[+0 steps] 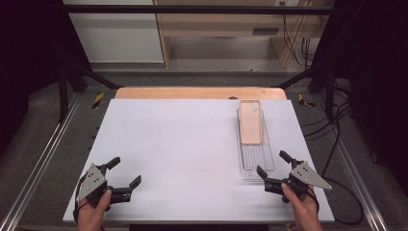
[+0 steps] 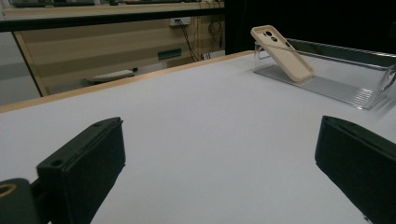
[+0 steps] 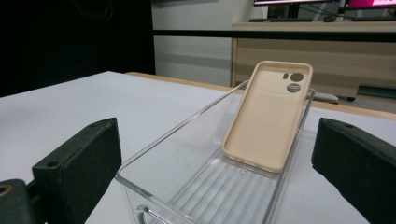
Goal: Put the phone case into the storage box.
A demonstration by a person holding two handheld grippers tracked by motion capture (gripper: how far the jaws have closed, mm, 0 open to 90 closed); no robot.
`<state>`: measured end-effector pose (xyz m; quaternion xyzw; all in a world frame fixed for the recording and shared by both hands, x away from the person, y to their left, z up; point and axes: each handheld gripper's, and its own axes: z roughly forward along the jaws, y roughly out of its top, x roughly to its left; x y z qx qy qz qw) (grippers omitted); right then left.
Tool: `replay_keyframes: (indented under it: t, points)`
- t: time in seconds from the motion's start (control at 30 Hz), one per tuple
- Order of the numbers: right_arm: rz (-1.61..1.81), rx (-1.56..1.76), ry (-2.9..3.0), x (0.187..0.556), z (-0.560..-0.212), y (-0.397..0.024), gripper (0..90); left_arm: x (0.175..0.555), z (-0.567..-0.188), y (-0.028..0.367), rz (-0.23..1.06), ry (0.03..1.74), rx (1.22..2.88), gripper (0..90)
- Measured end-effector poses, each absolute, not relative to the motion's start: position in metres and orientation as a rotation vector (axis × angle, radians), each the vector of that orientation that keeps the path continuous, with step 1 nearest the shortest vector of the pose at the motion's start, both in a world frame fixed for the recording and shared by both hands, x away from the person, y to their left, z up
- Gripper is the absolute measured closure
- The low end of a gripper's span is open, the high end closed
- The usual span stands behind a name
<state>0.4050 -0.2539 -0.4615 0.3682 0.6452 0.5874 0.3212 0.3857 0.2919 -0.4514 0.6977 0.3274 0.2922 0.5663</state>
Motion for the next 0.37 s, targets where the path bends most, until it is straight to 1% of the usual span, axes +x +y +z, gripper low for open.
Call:
replay_keyframes:
  t: [0.13,0.37]
  points:
    - [1.529,0.957,1.727,0.4125,-0.4630,-0.2485,2.3,0.3829,-0.4519,0.2922,0.685,0.783,1.637,1.7]
    - [1.536,0.974,1.729,0.4112,-0.4637,-0.2520,2.3,0.3835,-0.4523,0.2911,0.684,0.791,1.632,1.7]
